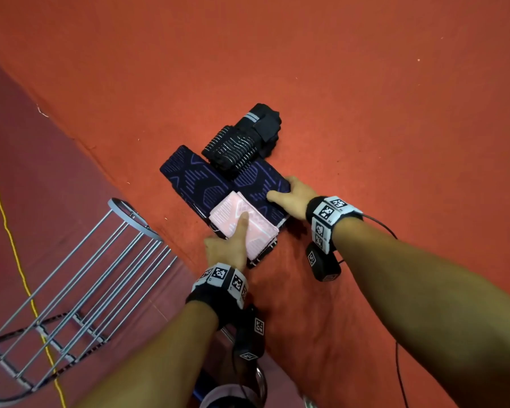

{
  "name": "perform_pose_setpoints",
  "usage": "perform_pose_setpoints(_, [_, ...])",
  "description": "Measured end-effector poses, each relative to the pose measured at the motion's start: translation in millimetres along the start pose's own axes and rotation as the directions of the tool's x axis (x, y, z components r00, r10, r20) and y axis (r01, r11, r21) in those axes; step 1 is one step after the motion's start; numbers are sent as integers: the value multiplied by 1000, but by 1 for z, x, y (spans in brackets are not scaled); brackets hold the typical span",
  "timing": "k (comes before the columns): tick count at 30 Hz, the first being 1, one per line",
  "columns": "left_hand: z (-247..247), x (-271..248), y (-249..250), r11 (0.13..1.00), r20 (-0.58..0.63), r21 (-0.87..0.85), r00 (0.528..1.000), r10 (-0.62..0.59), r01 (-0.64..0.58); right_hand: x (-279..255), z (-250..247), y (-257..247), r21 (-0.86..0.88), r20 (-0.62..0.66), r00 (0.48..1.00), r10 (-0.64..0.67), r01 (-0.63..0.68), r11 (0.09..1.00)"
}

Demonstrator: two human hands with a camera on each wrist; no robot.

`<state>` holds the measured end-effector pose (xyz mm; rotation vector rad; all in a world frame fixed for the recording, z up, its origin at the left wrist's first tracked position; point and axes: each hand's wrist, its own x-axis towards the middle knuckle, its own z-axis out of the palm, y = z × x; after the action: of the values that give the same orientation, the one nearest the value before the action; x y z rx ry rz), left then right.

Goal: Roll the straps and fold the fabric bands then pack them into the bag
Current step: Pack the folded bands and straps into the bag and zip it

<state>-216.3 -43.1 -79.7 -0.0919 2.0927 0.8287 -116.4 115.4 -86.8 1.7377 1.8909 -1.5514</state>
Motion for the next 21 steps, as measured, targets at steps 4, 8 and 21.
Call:
perform_pose_setpoints(4, [2, -7, -4, 998, 50, -53, 999, -20, 22, -3, -9, 10, 133, 133, 984, 116, -134, 982])
perform_pose_setpoints(8, [13, -21, -16, 999, 94, -39, 995, 26, -22, -25, -18, 44, 168, 179, 969, 172, -202, 965])
perform_pose_setpoints(21, [118, -116, -29, 941, 342, 104, 900, 269, -321, -143, -80, 185, 552, -238, 959, 157, 0, 834])
